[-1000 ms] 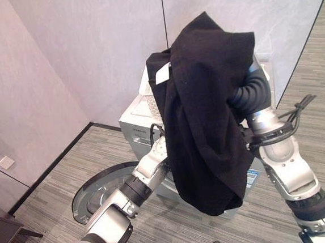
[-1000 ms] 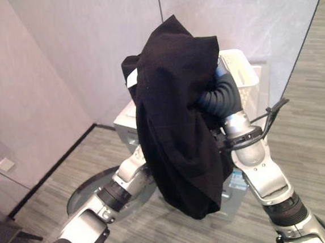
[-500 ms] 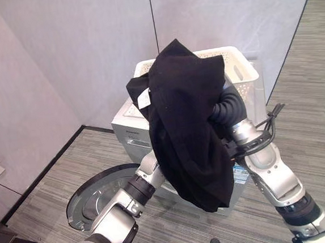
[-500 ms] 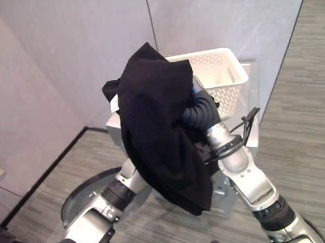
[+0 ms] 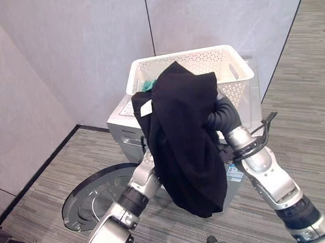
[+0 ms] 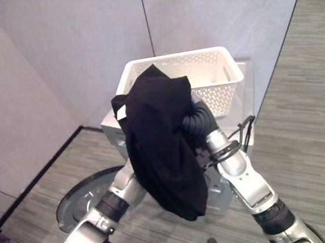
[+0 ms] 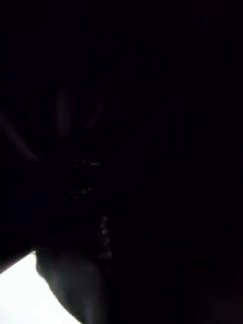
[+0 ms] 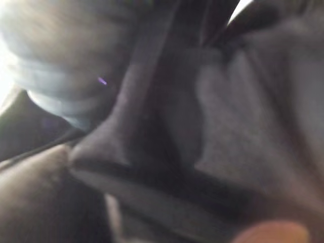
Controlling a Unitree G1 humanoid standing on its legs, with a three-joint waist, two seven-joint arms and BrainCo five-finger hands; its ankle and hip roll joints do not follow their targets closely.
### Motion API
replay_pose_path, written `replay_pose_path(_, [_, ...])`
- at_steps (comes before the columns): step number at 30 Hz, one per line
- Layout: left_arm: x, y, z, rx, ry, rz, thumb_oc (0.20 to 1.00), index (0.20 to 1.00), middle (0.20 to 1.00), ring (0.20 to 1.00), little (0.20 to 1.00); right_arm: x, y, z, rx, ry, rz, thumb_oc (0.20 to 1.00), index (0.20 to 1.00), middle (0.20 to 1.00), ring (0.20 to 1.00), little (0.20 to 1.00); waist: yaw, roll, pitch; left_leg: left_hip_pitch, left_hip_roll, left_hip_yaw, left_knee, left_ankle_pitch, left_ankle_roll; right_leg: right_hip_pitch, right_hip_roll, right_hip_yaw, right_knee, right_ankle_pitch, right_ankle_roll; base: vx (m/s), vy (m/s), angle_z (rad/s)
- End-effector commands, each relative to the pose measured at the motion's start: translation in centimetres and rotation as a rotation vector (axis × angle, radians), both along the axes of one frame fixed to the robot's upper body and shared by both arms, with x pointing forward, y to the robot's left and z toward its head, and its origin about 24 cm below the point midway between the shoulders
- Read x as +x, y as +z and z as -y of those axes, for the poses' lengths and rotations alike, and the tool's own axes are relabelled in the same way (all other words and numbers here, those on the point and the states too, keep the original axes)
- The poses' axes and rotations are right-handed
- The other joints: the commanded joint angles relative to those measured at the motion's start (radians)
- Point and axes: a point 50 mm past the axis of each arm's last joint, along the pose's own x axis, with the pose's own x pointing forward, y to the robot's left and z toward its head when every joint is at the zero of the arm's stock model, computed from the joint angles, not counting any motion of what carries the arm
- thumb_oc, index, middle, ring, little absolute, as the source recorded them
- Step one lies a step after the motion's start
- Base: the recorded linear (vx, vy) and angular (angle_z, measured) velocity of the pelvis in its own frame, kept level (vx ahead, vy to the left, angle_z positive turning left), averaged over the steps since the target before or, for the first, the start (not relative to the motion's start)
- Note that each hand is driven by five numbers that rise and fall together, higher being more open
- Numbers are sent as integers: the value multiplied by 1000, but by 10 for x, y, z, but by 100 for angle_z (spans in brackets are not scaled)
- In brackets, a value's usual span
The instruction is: Grab the laundry basket,head to the washer,open it,put in the laundry and shut it.
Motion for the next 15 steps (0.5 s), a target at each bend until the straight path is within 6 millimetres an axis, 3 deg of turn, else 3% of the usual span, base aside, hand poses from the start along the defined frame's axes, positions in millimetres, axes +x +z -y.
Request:
replay_pose_path(1, [6, 10, -16, -20, 76, 84, 200, 200, 200, 200, 200, -1, 2, 6, 34, 13, 27, 1000, 1000, 1000, 1000, 1000, 29, -98, -61, 51, 16, -11, 6, -75, -8, 27, -103, 9, -27, 8, 84, -6, -41, -1])
replay_pose_path(2, [1, -3, -23, -27, 87, 51, 200, 200, 200, 200, 200, -3, -6, 12, 20, 29, -13, 1000, 1000, 1000, 1000, 1000, 36, -106, -61, 48, 17, -12, 8, -74, -10, 30, -101, 8, -33, 9, 83, 0, 0, 0])
replay_pose_path(9, [-18, -37, -42, -20, 109, -27, 200, 200, 200, 200, 200, -8, -30, 32, -51, 62, -152, 1000, 1000, 1000, 1000, 1000, 52, -125, -59, 41, 23, -13, 8, -69, -16, 35, -97, 4, -43, 11, 82, 0, -5, 0])
replay_pose_path(11, [-27, -50, -52, 16, 106, -42, 200, 200, 200, 200, 200, -13, -43, 43, -172, 112, -241, 1000, 1000, 1000, 1000, 1000, 58, -135, -55, 37, 27, -13, 9, -67, -20, 33, -96, 2, -43, 9, 82, 2, -15, 2])
replay_pose_path(15, [-37, -60, -59, 14, 103, -63, 200, 200, 200, 200, 200, -18, -53, 61, -226, 109, -322, 1000, 1000, 1000, 1000, 1000, 58, -138, -50, 30, 31, -10, 12, -63, -25, 26, -93, 1, -44, 10, 84, 1, -7, 3])
